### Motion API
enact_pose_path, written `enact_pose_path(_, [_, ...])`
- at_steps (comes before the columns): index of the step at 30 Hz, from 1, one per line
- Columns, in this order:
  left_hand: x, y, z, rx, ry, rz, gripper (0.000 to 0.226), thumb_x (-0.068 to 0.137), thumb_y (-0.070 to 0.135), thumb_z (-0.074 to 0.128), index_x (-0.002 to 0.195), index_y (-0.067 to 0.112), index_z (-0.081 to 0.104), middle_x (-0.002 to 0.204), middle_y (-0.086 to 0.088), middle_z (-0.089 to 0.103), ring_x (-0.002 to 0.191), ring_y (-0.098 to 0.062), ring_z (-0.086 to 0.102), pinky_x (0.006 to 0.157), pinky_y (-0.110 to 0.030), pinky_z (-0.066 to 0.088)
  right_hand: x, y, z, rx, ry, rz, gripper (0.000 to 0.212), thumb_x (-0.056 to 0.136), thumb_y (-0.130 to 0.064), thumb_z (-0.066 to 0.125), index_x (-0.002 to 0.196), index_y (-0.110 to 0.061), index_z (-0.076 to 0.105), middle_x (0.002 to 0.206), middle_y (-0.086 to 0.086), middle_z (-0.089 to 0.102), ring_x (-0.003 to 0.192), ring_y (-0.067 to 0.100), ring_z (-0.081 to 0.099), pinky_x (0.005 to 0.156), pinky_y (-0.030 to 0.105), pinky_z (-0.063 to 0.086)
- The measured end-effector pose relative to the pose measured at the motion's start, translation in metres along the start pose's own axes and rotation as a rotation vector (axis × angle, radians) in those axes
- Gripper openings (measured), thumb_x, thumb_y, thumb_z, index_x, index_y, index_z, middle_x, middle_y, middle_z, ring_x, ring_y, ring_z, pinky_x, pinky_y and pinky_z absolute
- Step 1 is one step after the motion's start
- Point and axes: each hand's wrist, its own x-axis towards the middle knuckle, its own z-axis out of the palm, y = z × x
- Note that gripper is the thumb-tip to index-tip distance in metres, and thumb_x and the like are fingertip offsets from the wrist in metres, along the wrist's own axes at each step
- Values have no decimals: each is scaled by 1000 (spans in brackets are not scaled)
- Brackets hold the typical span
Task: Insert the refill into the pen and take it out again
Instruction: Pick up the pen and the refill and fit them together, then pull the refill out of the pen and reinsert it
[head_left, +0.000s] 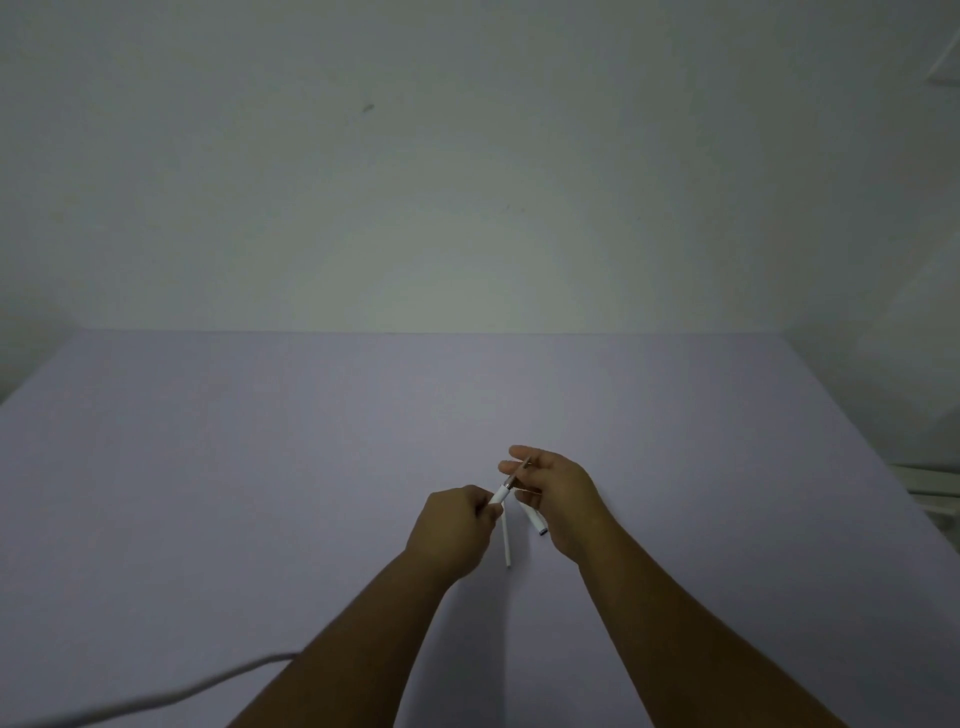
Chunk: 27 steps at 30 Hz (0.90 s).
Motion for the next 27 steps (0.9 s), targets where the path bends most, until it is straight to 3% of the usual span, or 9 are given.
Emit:
enact_pose_path(3, [0,-1,0,11,-7,12,29,97,27,49,111,9,66,102,-10,72,88,-25,70,80,-32,53,2,3,1,-94,26,24,27,84,-12,66,110,-4,63,89,10,62,74,17,55,79,33,50])
enact_pose_path(5, [0,-1,0,7,-16,10,28,96,28,49,110,10,66,100,-10,73,86,-24,70,79,-33,53,2,0,0,-100,93,-21,27,84,-7,64,111,-6,63,85,8,62,69,17,53,78,33,49])
enact_pose_path(9, [-3,0,-2,-92,-50,1,24,97,23,49,114,13,61,99,-12,71,73,-19,66,74,-33,55,4,-8,-6,-35,133,-133,27,84,-9,64,109,-18,62,102,9,65,90,21,60,81,32,49])
enact_pose_path(11, [-5,1,-2,-148,-67,12,26,97,19,48,122,21,55,95,-11,69,69,-16,63,67,-26,53,4,-7,-6,-99,101,-177,30,83,-14,66,111,-21,61,100,5,66,90,18,60,82,31,49])
enact_pose_path(14, [-6,3,-2,-187,-88,18,27,97,17,47,122,24,52,87,-7,64,67,-16,62,71,-27,53,2,-8,-4,-135,98,-203,29,83,-16,67,109,-27,59,93,-1,66,87,16,59,79,29,49])
enact_pose_path(19, [-7,-2,-5,-250,-102,-10,24,96,16,47,116,26,56,79,-2,62,63,-16,62,68,-28,54,8,-15,-8,53,266,-251,27,86,-10,63,112,-15,61,84,-5,61,77,7,57,75,23,48])
enact_pose_path(24, [-7,-4,-2,-268,-131,-42,23,96,16,47,114,27,56,75,0,61,64,-17,62,64,-28,52,17,-6,-12,134,300,-154,28,88,-12,61,116,-7,62,84,-1,61,75,9,56,80,28,52])
enact_pose_path(27, [-7,-6,-1,-297,-130,-67,22,96,16,47,113,27,56,77,-1,62,65,-18,63,64,-29,52,22,-5,-15,281,373,-125,26,89,-8,60,115,-5,62,81,2,61,71,11,56,73,24,52])
